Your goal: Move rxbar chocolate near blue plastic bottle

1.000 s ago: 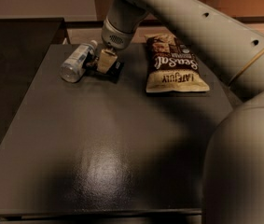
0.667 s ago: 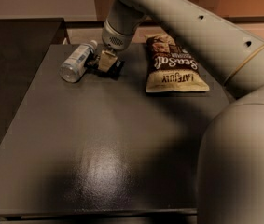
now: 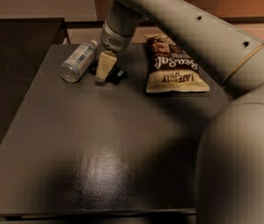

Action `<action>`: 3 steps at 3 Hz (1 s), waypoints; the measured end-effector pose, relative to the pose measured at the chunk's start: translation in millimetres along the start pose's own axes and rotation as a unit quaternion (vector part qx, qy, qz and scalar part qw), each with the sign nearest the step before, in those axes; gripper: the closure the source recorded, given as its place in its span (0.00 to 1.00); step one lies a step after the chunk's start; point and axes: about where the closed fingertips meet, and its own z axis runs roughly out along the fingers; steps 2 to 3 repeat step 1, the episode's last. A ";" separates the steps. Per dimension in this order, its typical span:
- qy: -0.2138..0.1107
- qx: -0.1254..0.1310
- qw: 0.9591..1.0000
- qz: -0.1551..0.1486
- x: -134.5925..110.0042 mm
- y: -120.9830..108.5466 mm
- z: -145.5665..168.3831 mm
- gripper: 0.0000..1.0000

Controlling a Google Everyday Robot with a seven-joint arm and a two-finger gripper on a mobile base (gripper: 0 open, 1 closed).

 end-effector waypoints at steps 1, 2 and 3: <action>0.000 0.000 1.000 0.000 0.0 0.0 0.1 0.00; 0.000 0.000 1.000 0.000 0.0 0.0 0.1 0.00; 0.000 0.000 1.000 0.000 0.0 0.0 0.1 0.00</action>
Offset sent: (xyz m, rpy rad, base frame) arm 0.0000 0.0000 0.0000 0.0000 0.0000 0.0000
